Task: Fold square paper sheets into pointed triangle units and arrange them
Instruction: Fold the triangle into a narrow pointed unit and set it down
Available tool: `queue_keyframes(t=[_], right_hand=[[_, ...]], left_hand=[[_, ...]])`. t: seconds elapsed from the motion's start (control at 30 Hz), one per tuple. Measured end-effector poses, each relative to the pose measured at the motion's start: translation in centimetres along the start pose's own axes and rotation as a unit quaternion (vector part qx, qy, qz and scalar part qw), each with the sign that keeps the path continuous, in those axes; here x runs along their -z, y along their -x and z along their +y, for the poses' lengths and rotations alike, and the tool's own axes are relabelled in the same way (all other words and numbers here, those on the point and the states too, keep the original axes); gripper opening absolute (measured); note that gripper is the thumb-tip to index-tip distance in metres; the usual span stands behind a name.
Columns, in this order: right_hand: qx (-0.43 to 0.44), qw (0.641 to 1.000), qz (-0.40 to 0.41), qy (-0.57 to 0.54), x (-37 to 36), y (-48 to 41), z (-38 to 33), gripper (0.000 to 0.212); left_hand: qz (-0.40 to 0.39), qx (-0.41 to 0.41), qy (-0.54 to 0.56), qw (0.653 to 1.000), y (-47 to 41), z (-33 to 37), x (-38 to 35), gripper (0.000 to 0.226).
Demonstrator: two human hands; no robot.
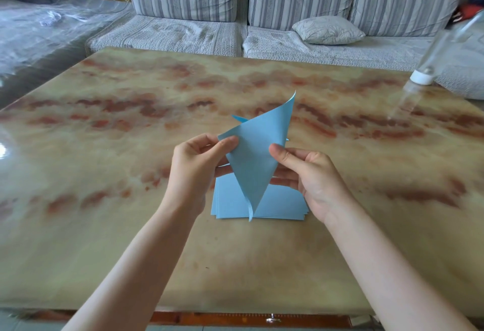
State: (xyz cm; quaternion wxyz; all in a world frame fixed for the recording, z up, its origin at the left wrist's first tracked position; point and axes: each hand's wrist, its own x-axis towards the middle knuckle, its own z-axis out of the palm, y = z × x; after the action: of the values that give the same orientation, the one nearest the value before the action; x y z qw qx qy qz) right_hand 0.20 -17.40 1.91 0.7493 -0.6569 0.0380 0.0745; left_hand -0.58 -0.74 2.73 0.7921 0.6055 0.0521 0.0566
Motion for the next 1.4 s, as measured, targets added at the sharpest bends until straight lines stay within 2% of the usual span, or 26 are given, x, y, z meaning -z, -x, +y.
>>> queue_keyframes(t=[0.1, 0.23, 0.37, 0.47, 0.53, 0.7, 0.83, 0.9, 1.0, 1.1, 1.4], right_hand=[[-0.006, 1.000, -0.013, 0.007, 0.1, 0.1, 0.0, 0.046], [0.014, 1.000, 0.006, 0.019, 0.3, 0.0, 0.2, 0.024], [0.009, 1.000, -0.006, 0.016, 0.3, 0.2, 0.1, 0.037], [0.023, 0.999, 0.006, 0.023, 0.2, 0.2, 0.3, 0.023], [0.030, 0.999, 0.017, 0.028, 0.1, 0.2, 0.2, 0.017], [0.028, 0.998, 0.009, 0.053, 0.4, 0.1, 0.1, 0.020], [0.027, 0.997, 0.006, 0.074, 0.3, 0.2, 0.1, 0.018], [0.031, 0.995, 0.003, 0.090, 0.2, 0.3, -0.1, 0.013], [0.038, 0.991, -0.014, 0.130, 0.1, 0.6, -0.1, 0.011], [0.036, 0.985, -0.040, 0.164, -0.1, 0.8, -0.2, 0.011], [0.019, 0.983, -0.077, 0.167, -0.1, 1.1, -0.5, 0.015]], left_hand=[[0.005, 0.001, 0.006, 1.000, 0.0, 0.1, 0.2, 0.023], [0.005, 0.002, 0.008, 1.000, 0.1, -0.1, 0.0, 0.025], [0.012, 0.004, 0.033, 0.999, 0.3, -0.1, -0.2, 0.026], [0.009, 0.011, 0.043, 0.999, 0.3, 0.1, -0.1, 0.023], [0.000, 0.027, 0.046, 0.999, 0.3, 0.1, -0.1, 0.021], [-0.043, 0.091, 0.048, 0.994, 0.0, 0.4, 0.3, 0.020], [-0.060, 0.119, -0.015, 0.991, -0.4, 0.9, 0.6, 0.007], [-0.074, 0.114, -0.058, 0.989, -0.4, 1.1, 0.7, 0.005], [-0.090, 0.103, -0.125, 0.983, -0.1, 1.1, 0.7, 0.022], [-0.080, 0.079, -0.175, 0.978, 0.2, 1.1, 0.5, 0.013], [-0.030, 0.046, -0.123, 0.991, 0.8, 0.8, 0.1, 0.009]])
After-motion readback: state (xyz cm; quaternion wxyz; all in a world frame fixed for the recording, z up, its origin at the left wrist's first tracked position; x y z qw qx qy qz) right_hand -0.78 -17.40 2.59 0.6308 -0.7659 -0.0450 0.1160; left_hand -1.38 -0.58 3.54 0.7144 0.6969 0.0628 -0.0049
